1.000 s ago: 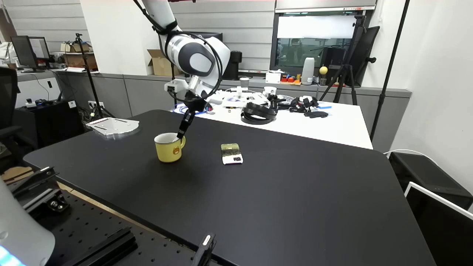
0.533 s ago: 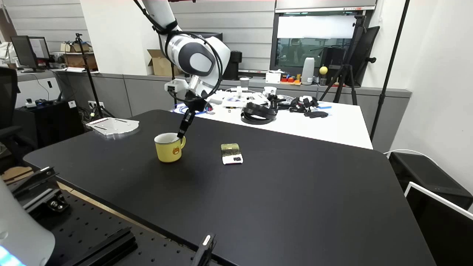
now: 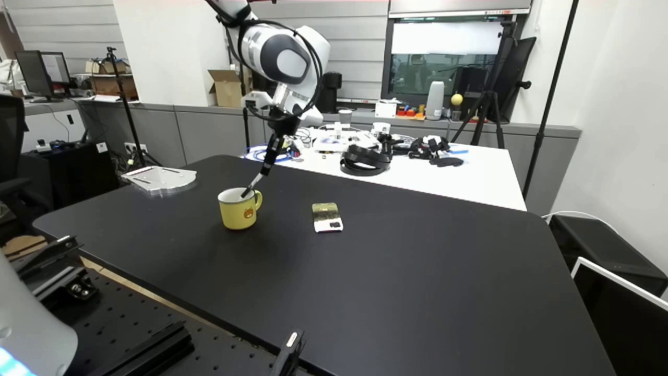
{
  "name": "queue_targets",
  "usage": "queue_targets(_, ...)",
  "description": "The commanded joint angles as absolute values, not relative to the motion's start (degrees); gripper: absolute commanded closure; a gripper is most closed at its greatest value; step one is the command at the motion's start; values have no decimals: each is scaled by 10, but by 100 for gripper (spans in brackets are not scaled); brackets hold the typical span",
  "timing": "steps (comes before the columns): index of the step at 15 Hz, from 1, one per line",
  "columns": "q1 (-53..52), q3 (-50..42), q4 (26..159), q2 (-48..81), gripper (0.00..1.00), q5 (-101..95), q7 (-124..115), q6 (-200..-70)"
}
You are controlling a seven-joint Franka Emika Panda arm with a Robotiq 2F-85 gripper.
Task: Take the white pen out of the yellow mug
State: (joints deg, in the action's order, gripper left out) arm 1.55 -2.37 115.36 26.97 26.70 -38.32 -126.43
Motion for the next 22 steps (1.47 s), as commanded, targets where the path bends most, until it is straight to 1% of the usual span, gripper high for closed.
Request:
queue_targets(1,10,-41,1131,240,96,235,-412,-1217)
queue_targets(7,31,-77,1123,199,96,190,-414,-1167)
queue_targets(11,62,-106,1129,189,96,184,-405,-1148)
queue_targets(18,132,-165,1139,200,96,170,-396,-1116)
queue_targets(22,169,-188,1141,222,96,166,-374,-1118)
